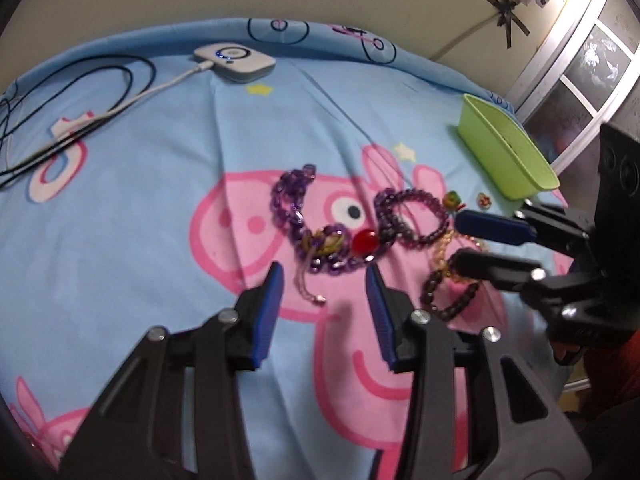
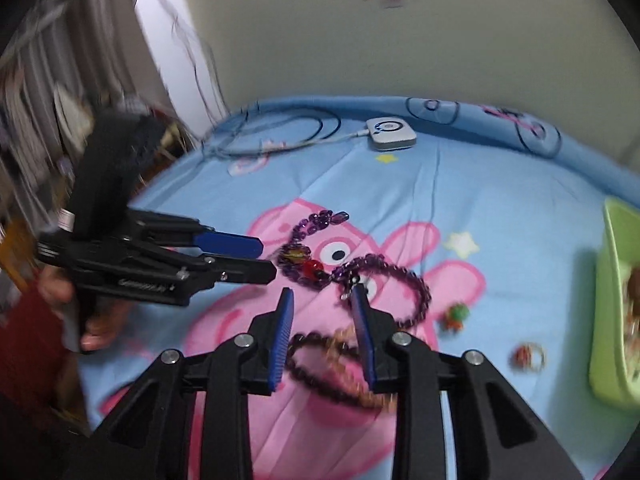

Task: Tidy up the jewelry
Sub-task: 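Grasp the purple bead strand with the right tool and lift it, then pinch the purple strand with the left tool while the right tool lowers it into the basin, then move both tools back to the remaining bracelets, then grasp the dark red bead bracelet with the right tool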

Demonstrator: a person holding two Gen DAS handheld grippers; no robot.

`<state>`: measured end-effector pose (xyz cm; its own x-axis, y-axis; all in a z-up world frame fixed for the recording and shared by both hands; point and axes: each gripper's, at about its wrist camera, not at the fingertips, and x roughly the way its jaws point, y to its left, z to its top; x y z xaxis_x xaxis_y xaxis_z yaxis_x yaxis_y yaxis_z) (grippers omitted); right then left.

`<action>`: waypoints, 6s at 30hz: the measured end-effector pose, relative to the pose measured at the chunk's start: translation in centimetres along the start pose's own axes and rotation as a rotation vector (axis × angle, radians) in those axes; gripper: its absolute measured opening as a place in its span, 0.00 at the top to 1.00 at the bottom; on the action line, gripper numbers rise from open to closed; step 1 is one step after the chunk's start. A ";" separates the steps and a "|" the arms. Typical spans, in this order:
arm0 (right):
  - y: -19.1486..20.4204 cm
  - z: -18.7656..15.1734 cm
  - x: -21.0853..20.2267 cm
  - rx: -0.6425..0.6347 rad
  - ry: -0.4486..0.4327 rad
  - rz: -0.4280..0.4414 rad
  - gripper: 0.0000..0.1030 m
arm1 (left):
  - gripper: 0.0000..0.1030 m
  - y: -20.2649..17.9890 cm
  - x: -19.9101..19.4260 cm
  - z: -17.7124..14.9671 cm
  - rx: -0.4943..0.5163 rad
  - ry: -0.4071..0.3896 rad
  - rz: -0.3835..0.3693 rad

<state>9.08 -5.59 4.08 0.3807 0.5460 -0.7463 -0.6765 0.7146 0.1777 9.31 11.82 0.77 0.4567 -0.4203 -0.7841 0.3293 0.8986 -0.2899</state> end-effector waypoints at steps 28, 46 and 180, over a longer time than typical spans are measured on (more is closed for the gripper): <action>4.0 2.5 3.0 -0.197 0.029 -0.009 0.88 | 0.97 5.3 -11.1 3.3 -0.181 -0.304 -0.016; 4.7 7.4 9.9 -0.123 0.139 0.045 1.00 | 0.97 2.4 -21.0 -0.3 -0.118 -0.469 -0.007; -2.5 -8.2 -8.9 0.302 -0.096 0.072 1.00 | 0.92 -10.9 -2.7 -6.3 0.099 0.019 -0.180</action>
<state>2.19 -15.89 5.01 0.4060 0.6280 -0.6639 -0.4913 0.7626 0.4209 -0.73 3.96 2.60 0.3676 -0.5696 -0.7352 0.4846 0.7920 -0.3713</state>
